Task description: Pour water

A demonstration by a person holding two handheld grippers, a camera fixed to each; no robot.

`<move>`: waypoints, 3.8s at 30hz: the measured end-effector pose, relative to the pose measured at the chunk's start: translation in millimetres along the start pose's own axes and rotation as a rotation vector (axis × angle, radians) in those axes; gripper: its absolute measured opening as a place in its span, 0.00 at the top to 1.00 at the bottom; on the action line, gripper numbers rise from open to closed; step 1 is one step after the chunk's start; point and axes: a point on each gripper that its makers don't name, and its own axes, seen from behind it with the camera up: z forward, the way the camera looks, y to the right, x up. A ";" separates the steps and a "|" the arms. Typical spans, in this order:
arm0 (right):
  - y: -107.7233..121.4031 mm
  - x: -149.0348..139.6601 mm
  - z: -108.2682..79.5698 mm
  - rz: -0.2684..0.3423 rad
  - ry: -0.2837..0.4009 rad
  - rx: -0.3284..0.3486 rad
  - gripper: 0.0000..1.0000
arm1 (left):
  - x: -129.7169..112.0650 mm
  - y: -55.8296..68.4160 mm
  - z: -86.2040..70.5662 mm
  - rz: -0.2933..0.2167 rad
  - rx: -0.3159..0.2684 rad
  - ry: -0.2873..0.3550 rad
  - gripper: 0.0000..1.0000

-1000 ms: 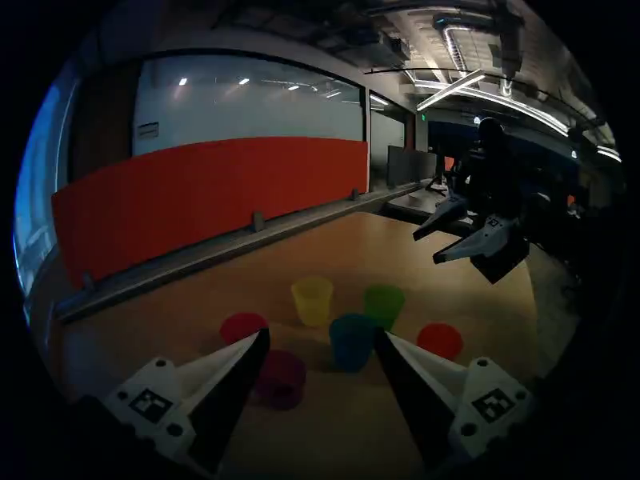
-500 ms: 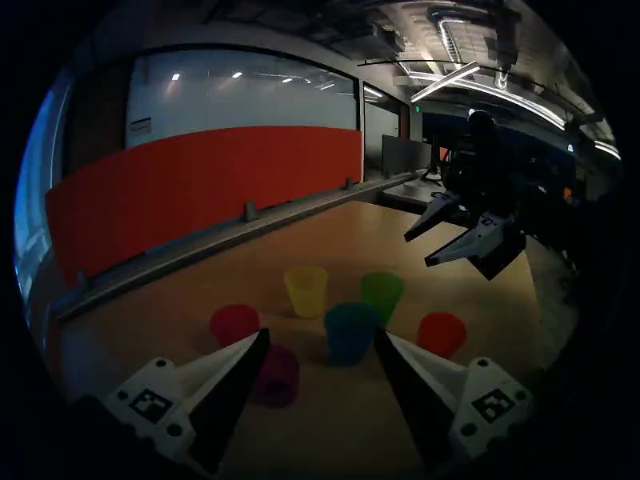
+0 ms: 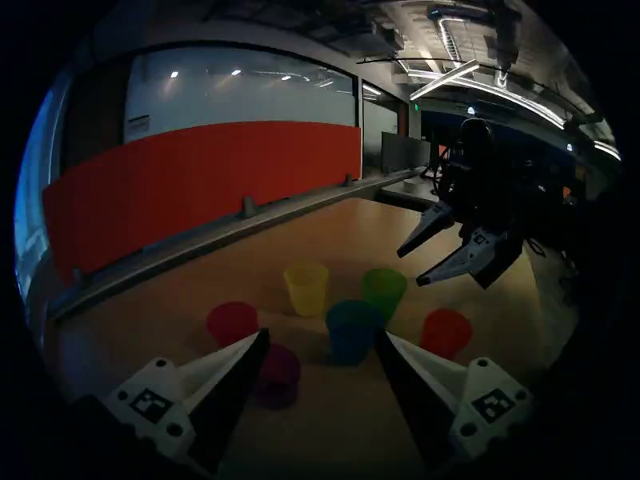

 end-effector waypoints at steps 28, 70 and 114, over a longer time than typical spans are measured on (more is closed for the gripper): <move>3.8 -20.0 58.1 -0.015 -0.047 0.021 0.00 | -12.1 2.5 20.2 0.015 -0.017 -0.032 0.03; 14.8 61.1 -20.6 -0.022 0.175 -0.052 0.09 | -20.4 17.6 35.4 0.028 -0.043 -0.070 0.03; 27.2 121.2 -83.3 -0.044 0.364 -0.136 0.09 | -40.8 39.4 90.1 0.032 -0.062 -0.213 0.05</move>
